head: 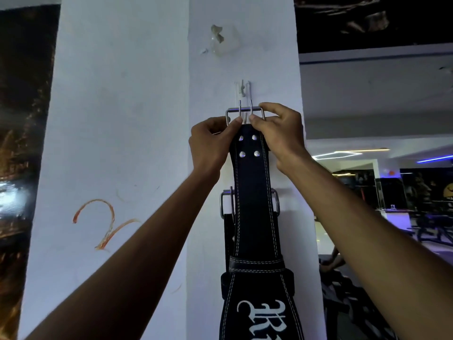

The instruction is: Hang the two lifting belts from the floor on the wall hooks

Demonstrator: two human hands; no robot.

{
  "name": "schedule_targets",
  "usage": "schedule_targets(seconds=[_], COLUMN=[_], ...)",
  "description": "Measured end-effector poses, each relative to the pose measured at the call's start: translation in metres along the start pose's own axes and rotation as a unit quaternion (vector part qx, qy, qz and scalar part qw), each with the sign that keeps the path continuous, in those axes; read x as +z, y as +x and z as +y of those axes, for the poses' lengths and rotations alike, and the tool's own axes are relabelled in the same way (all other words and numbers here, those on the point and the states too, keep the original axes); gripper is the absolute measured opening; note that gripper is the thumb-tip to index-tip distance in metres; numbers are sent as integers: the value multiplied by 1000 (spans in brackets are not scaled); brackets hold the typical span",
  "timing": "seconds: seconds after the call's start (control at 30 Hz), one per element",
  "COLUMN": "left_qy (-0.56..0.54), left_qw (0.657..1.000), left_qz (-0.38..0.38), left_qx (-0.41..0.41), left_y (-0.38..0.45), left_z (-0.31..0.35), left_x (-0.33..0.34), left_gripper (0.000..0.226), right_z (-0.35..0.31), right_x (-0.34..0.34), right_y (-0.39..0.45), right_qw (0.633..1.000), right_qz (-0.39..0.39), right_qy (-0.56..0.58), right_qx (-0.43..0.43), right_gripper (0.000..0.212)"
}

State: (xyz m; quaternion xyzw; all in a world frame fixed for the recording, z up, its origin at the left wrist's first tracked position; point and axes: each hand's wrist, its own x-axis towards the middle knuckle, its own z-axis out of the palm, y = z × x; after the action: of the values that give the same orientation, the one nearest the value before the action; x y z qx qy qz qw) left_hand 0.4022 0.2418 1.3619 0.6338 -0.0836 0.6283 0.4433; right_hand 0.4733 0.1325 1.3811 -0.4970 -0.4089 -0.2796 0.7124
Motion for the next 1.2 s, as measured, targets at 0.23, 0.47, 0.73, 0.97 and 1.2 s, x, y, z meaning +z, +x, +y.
schedule_targets(seconds=[0.23,0.47,0.73,0.97,1.2], left_qy=[52,52,51,200,264], left_qw=[999,997,996,979,962], left_qz=[14,29,16,22,9], left_qx=[-9,-49,-74,34,66], left_y=[16,18,9,-31,-72], left_z=[-8,-6,-12,-21,-30], left_x=[11,18,17,4,-10], left_gripper=[30,24,27,43,49], right_z=[10,13,23,35,42], right_x=[2,5,5,-12,-29], right_y=[14,15,3,-22,-53], right_qw=[1000,999,999,988,973], right_qz=[13,9,6,13,25], right_qy=[-4,-31,-22,-77,-88], right_qx=[-3,-10,-23,-131,-212], right_gripper=[40,32,25,38,34])
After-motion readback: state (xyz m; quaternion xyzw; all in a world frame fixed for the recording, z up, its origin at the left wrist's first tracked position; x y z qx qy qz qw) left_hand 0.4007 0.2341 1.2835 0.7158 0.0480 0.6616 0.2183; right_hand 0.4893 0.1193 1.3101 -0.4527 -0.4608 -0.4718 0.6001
